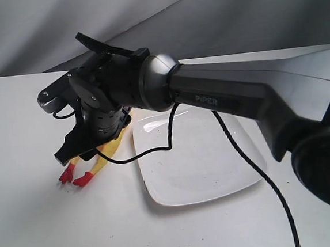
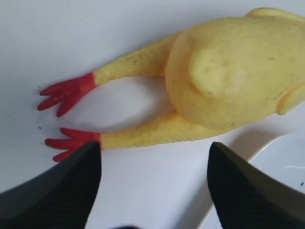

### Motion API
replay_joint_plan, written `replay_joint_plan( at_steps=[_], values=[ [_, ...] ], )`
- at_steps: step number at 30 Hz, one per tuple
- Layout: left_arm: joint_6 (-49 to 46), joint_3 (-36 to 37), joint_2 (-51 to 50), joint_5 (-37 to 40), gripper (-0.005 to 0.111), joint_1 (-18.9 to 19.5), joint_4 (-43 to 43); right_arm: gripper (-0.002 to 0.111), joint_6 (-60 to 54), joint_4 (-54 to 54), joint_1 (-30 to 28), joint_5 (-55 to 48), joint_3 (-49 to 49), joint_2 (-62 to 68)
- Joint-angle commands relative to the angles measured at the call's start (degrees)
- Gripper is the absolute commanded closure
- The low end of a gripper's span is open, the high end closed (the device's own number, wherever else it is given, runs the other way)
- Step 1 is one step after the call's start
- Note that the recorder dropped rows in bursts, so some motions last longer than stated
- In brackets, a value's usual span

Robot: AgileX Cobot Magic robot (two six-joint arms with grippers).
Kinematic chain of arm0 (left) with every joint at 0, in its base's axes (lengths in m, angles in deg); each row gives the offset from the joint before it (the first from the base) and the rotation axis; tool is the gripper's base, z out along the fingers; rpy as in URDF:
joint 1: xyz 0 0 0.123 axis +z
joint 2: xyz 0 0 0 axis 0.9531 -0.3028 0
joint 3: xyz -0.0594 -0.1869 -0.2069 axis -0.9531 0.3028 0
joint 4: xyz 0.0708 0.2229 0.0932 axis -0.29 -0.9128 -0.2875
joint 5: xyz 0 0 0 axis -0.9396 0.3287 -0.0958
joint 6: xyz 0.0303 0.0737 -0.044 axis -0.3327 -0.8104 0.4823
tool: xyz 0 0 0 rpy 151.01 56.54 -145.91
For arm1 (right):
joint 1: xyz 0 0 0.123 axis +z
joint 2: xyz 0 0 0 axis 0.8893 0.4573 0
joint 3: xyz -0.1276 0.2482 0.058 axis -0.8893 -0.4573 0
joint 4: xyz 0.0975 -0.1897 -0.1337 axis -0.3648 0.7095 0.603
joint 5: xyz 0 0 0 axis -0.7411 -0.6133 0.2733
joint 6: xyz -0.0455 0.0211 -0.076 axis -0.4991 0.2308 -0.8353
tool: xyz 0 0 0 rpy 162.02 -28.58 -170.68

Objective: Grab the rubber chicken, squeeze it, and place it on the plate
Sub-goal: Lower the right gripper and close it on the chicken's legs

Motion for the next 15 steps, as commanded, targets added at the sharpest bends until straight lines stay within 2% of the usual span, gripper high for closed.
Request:
replay_joint_plan(
  at_steps=[1, 8, 15],
  values=[
    [0.0, 0.3, 0.2, 0.1, 0.107, 0.2, 0.5, 0.046, 8.0, 0.6, 0.1, -0.2, -0.1, -0.2],
    [0.0, 0.3, 0.2, 0.1, 0.107, 0.2, 0.5, 0.046, 19.9, 1.0, 0.0, 2.0, -0.1, 0.5],
    [0.0, 0.3, 0.2, 0.1, 0.107, 0.2, 0.5, 0.046, 25.1, 1.5, 0.0, 2.3, -0.1, 4.8]
  ],
)
